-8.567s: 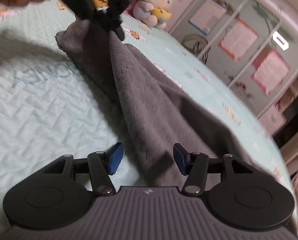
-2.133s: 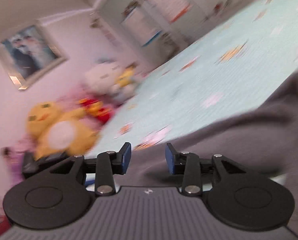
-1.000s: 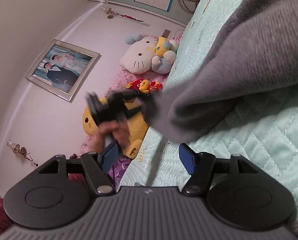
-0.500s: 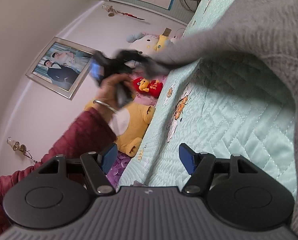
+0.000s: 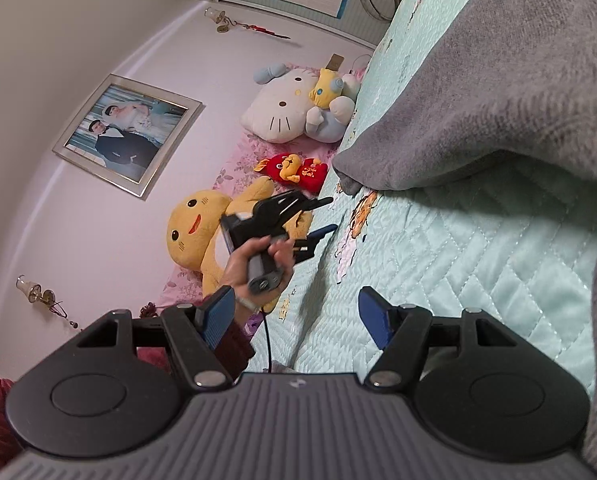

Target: Fold clothes

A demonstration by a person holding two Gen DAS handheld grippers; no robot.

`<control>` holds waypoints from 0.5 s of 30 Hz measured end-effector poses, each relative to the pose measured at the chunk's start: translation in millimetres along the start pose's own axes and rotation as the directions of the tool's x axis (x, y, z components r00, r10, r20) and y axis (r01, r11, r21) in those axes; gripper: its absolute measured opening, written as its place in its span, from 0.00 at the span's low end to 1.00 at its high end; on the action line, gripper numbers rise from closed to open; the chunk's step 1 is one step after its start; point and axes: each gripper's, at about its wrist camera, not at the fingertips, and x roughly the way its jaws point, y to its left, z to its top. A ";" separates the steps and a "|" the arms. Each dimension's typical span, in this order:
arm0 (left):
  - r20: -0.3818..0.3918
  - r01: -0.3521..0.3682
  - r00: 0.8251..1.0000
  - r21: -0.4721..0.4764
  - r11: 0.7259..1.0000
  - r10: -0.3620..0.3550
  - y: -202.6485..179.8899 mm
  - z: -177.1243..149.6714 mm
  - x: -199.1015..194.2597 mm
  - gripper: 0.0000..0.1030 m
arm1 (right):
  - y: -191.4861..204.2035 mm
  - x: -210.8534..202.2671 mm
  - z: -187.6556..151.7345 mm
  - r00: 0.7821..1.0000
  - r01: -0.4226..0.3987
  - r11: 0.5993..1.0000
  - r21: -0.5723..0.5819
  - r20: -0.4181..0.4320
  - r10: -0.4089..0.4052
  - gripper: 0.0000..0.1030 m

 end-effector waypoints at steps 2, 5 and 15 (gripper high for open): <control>-0.046 0.087 0.995 -0.018 0.996 -0.088 -8.1 -11.7 -0.7 0.48 | 0.1 0.3 0.1 1.000 -0.001 1.000 0.001 0.000 0.001 0.66; -0.087 0.169 0.982 0.026 0.985 -0.166 -31.4 -33.3 5.2 0.55 | -0.4 0.6 0.0 1.000 -0.002 1.000 0.002 0.001 0.002 0.66; -0.148 0.126 0.984 0.217 0.968 -0.095 -81.7 -89.1 32.2 0.56 | 1.3 2.6 0.4 1.000 -0.001 1.000 0.003 -0.001 0.001 0.66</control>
